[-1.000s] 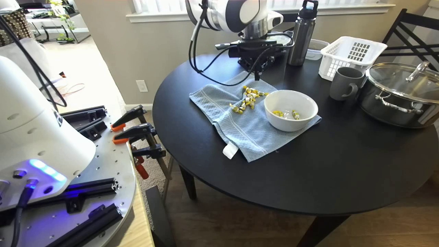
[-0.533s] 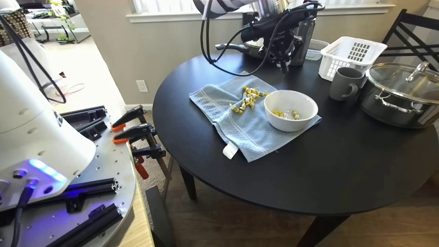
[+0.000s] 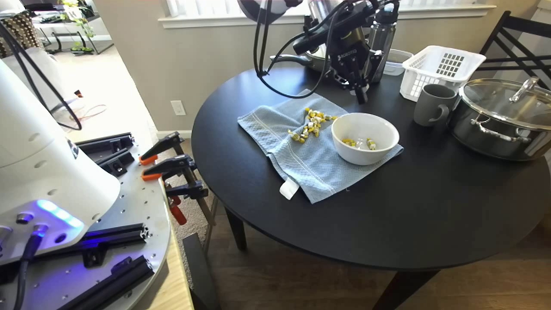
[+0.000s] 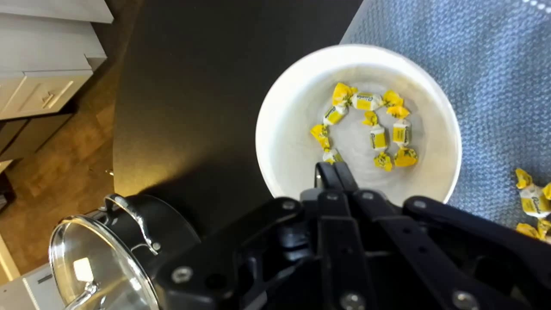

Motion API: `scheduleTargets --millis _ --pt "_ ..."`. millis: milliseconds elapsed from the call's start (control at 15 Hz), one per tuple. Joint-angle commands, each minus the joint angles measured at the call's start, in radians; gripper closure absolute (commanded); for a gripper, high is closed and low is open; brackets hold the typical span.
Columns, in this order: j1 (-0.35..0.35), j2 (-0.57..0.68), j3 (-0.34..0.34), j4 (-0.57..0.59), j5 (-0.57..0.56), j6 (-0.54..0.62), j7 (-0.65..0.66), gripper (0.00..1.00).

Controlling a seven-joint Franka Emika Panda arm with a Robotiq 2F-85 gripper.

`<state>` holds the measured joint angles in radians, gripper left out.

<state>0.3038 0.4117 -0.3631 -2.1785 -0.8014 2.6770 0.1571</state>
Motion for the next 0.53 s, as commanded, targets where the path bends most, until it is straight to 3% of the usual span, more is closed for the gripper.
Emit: scheduleTargets --millis 0,133,467 --pt "-0.045 -0.012 0.062 -0.011 -0.095 -0.07 0.124 0.73" --pt "-0.075 -0.018 0.106 -0.019 -0.103 -0.078 0.133 0.61" --pt "-0.169 -0.01 0.241 -0.045 -0.04 0.073 0.061 0.3"
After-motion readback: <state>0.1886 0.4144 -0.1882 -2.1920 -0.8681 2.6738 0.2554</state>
